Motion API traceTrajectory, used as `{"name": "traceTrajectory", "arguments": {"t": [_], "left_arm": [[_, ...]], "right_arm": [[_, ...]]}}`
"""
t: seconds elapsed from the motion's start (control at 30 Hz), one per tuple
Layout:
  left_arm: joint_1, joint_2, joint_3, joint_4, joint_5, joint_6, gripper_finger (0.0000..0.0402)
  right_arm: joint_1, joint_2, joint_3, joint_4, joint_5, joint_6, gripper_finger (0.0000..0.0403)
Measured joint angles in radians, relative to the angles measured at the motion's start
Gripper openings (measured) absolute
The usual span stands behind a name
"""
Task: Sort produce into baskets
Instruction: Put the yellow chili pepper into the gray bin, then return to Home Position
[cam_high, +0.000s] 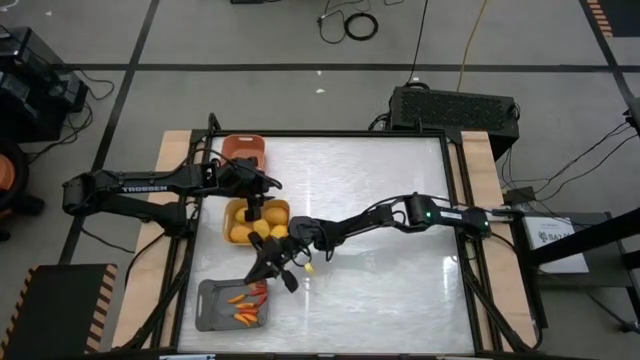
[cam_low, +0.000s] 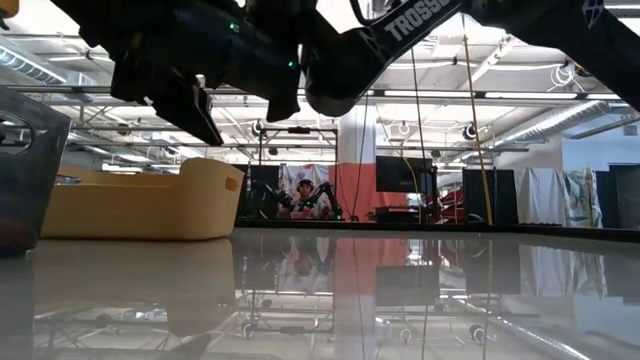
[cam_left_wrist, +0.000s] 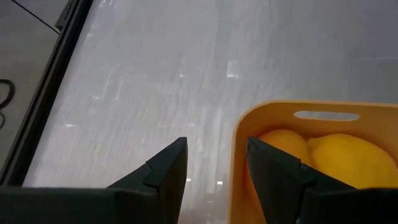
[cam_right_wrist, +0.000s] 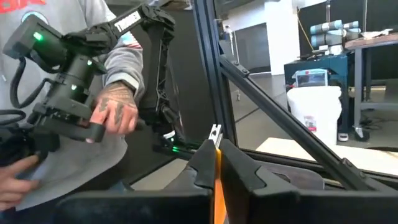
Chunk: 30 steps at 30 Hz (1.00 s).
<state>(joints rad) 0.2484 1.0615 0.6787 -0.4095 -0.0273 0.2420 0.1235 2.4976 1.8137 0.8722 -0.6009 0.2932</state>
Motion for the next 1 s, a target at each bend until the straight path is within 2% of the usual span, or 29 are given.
{"name": "traceTrajectory", "arguments": {"t": [0.1,0.4,0.53,0.67,1.0], "left_arm": [[0.000,0.000,0.000,-0.002,0.009,0.000,0.0173],[0.000,0.000,0.000,-0.004,0.027,0.000,0.0173],[0.000,0.000,0.000,-0.004,0.027,0.000,0.0173],[0.000,0.000,0.000,-0.004,0.028,0.000,0.0173],[0.000,0.000,0.000,-0.004,0.027,-0.001,0.0173]], "right_arm": [[0.000,0.001,0.002,0.000,0.001,0.025,0.0018],[-0.007,0.001,0.003,-0.001,0.004,0.062,0.0090],[-0.016,0.001,0.003,-0.001,-0.001,0.058,0.0107],[-0.028,0.001,0.003,0.002,-0.035,0.055,0.0108],[-0.075,-0.005,0.003,0.037,-0.232,0.126,0.0082]]}}
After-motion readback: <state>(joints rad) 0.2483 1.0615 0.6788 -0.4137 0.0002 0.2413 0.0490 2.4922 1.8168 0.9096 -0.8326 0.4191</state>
